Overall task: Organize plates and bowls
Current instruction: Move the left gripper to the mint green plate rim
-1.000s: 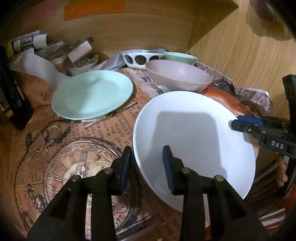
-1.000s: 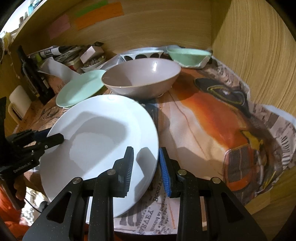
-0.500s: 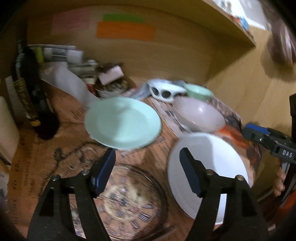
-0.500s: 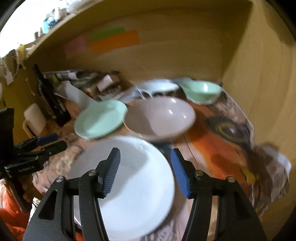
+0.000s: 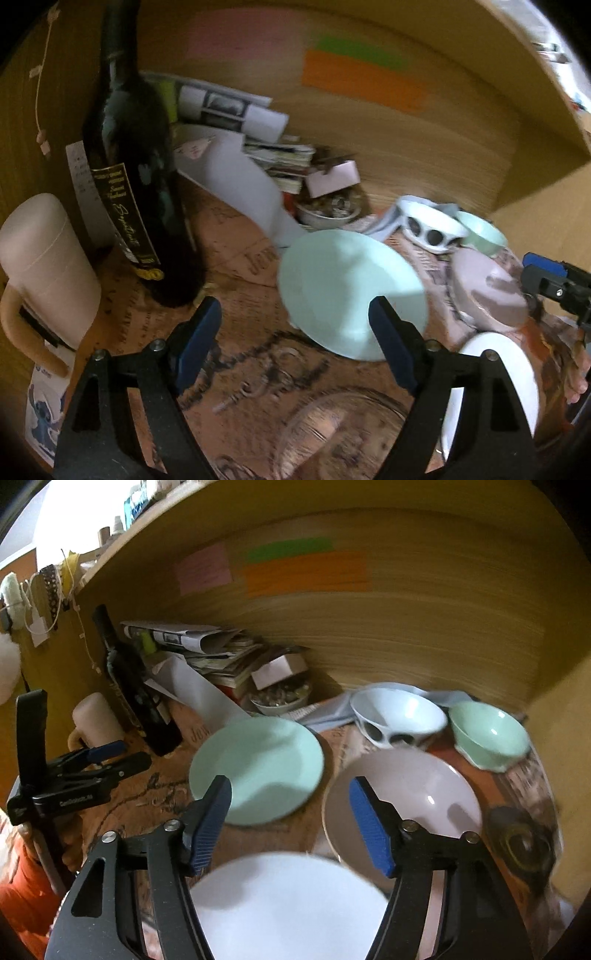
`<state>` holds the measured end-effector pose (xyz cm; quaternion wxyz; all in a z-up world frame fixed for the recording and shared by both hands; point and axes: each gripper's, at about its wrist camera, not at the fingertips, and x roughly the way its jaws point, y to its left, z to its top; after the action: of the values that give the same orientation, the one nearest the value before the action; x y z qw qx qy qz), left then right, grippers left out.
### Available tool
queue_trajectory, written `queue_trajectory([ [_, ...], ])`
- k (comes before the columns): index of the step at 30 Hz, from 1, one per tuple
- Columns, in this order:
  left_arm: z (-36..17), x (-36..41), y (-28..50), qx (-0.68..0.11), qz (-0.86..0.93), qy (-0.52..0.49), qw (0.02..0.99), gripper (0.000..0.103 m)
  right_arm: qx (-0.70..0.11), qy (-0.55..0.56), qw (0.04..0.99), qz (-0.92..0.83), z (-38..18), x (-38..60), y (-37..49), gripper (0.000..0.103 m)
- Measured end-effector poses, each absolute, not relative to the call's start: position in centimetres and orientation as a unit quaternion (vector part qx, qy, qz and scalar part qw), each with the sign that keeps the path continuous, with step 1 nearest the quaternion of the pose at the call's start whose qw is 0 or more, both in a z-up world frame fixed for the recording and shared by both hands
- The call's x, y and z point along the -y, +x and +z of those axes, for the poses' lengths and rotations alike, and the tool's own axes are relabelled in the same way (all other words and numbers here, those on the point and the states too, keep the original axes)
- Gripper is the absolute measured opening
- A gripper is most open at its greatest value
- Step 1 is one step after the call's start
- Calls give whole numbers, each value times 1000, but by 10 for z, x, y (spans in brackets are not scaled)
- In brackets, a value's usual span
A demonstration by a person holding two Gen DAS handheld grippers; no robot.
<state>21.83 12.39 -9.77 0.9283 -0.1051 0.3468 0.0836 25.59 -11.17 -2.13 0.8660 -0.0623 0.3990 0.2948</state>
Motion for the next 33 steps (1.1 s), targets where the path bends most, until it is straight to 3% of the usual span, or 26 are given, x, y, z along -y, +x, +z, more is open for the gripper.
queue_trajectory([
  [12, -140, -145, 272, -417, 74, -110, 899, 81, -514, -89, 800, 296, -79, 68, 347, 63],
  [14, -147, -148, 278, -422, 64, -110, 897, 70, -532, -98, 788, 294, -90, 63, 356, 63],
  [19, -161, -150, 288, -448, 41, -123, 885, 58, -572, -82, 763, 288, -107, 59, 375, 55],
  [22, -167, -149, 293, -459, 32, -128, 879, 46, -583, -81, 760, 275, -113, 58, 386, 54],
  [27, -173, -149, 298, -464, 22, -135, 875, 40, -593, -109, 750, 272, -124, 53, 387, 45],
  [33, -175, -145, 301, -467, 1, -141, 873, 25, -593, -145, 748, 262, -127, 44, 381, 44],
])
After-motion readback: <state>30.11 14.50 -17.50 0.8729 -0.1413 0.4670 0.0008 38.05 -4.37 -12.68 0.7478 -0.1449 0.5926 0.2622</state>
